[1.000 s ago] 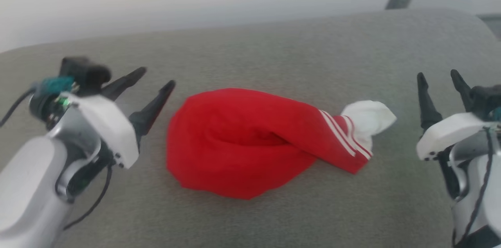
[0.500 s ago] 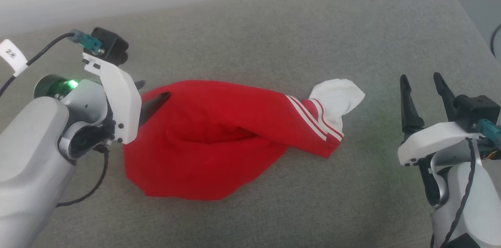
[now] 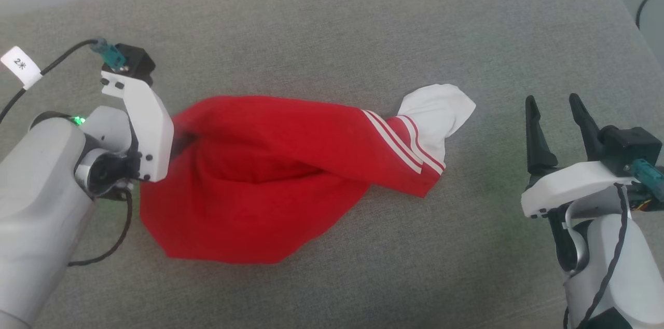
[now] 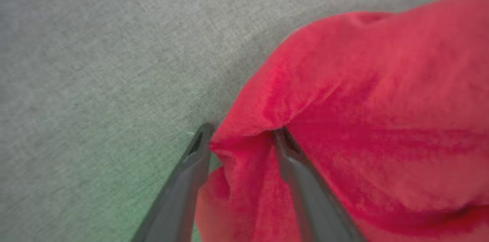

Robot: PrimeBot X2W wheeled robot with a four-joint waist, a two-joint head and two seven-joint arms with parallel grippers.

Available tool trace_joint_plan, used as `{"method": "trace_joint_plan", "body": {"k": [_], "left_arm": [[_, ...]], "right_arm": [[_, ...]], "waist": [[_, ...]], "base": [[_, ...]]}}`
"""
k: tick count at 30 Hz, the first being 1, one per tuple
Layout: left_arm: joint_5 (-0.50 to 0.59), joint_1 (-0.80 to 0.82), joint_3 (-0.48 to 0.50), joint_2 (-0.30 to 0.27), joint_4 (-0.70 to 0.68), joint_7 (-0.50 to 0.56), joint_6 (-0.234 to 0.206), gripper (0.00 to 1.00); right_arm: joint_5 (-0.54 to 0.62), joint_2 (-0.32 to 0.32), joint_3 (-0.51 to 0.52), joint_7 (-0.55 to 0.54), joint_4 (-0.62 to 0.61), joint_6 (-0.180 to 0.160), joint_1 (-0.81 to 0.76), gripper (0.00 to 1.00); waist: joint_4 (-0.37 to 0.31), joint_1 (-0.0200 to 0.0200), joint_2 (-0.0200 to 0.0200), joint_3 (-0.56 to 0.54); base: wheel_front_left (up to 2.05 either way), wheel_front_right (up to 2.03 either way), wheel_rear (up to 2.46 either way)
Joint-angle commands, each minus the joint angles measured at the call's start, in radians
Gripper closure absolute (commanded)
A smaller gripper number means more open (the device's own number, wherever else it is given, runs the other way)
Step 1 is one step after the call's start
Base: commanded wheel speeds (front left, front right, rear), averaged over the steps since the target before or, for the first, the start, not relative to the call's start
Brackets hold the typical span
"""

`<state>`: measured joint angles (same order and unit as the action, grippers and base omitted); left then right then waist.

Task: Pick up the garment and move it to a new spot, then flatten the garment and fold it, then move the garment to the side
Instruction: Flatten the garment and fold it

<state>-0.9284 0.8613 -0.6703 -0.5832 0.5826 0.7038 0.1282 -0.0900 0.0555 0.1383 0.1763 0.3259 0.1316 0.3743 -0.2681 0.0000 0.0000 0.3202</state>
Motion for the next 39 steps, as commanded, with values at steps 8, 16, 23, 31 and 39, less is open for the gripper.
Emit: {"method": "trace_joint_plan", "body": {"k": [8, 16, 23, 31, 39], "left_arm": [[-0.040, 0.042, -0.024, 0.016, -0.007, -0.032, 0.002, 1.00], [-0.107, -0.042, -0.063, -0.001, -0.283, 0.013, -0.006, 1.00], [-0.154, -0.197, -0.089, -0.056, -0.624, 0.066, -0.086, 1.00], [-0.167, -0.327, -0.143, -0.083, -0.805, 0.089, -0.148, 1.00], [-0.123, -0.363, -0.198, -0.069, -0.780, 0.073, -0.117, 1.00]], "right_arm": [[0.004, -0.005, 0.030, 0.015, 0.017, -0.002, 0.014, 0.00], [0.036, -0.005, 0.079, 0.000, 0.011, -0.002, -0.020, 0.00], [0.036, -0.006, 0.095, -0.014, -0.005, -0.002, -0.038, 0.00], [0.021, -0.006, 0.089, -0.026, -0.007, -0.002, -0.034, 0.00], [0.016, -0.006, 0.077, -0.028, 0.005, -0.002, -0.021, 0.00]], "waist": [[0.028, 0.0000, 0.0000, -0.009], [0.078, 0.0000, 0.0000, -0.061], [0.109, 0.0000, 0.0000, -0.075], [0.130, 0.0000, 0.0000, -0.066], [0.124, 0.0000, 0.0000, -0.064]], "base": [[0.00, 0.00, 0.00], [0.00, 0.00, 0.00], [0.00, 0.00, 0.00], [0.00, 0.00, 0.00], [0.00, 0.00, 0.00]]}}
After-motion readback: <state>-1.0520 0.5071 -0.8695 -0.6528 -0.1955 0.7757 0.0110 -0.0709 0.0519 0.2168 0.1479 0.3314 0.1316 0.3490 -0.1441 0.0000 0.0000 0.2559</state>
